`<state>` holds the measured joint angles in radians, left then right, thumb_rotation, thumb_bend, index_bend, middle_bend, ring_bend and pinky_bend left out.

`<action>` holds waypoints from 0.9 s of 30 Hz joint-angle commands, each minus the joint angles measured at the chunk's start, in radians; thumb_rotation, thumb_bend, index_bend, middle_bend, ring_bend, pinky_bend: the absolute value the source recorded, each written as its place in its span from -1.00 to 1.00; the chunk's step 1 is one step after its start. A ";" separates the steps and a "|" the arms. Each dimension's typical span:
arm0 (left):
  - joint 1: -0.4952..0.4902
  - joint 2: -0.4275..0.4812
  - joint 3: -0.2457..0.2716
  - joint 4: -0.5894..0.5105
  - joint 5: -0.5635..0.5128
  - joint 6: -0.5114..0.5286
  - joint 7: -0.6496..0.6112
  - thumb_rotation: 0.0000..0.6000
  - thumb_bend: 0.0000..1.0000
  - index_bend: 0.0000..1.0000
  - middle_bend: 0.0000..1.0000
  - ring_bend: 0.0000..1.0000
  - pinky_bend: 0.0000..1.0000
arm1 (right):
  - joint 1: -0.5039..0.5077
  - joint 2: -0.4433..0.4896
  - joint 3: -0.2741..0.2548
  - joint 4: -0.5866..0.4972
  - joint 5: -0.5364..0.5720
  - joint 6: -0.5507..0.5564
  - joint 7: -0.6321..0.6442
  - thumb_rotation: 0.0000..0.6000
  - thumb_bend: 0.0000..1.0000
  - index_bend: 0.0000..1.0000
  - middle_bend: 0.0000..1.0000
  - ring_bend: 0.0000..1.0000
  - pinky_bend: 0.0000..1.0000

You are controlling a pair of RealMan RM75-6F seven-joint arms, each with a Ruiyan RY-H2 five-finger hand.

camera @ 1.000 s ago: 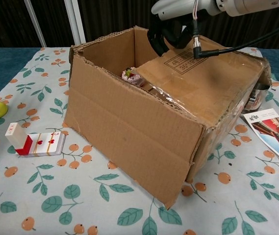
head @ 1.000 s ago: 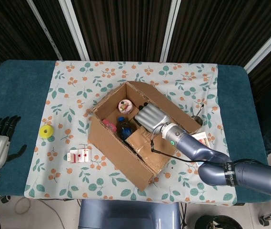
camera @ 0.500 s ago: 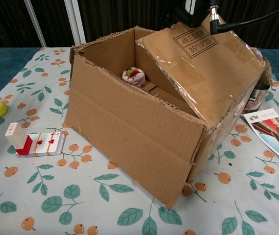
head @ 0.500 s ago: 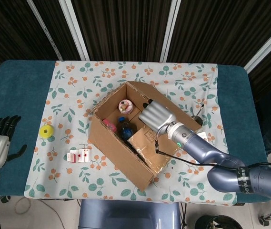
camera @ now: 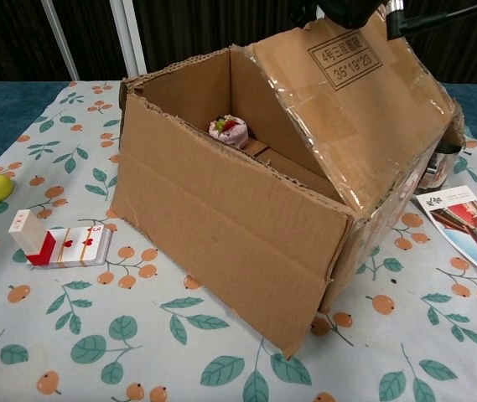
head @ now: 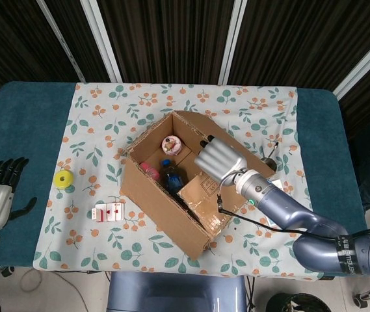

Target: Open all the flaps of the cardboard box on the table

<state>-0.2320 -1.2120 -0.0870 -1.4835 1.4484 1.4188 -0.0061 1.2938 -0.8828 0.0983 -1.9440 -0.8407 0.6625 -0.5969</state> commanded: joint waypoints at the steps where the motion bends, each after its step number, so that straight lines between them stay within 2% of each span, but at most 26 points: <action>1: 0.000 0.000 -0.001 0.000 -0.001 -0.002 0.000 1.00 -0.49 -0.89 -0.83 -0.94 -0.91 | 0.005 0.021 -0.002 -0.017 0.011 0.001 -0.002 1.00 1.00 0.21 0.01 -0.45 -0.43; 27: 0.004 0.002 0.004 -0.003 0.017 0.000 -0.004 1.00 -0.49 -0.89 -0.83 -0.94 -0.91 | -0.022 0.272 -0.043 -0.192 0.050 -0.001 -0.031 1.00 1.00 0.21 0.02 -0.45 -0.42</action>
<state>-0.2277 -1.2100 -0.0830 -1.4864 1.4651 1.4186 -0.0099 1.2777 -0.6202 0.0551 -2.1268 -0.7891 0.6597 -0.6302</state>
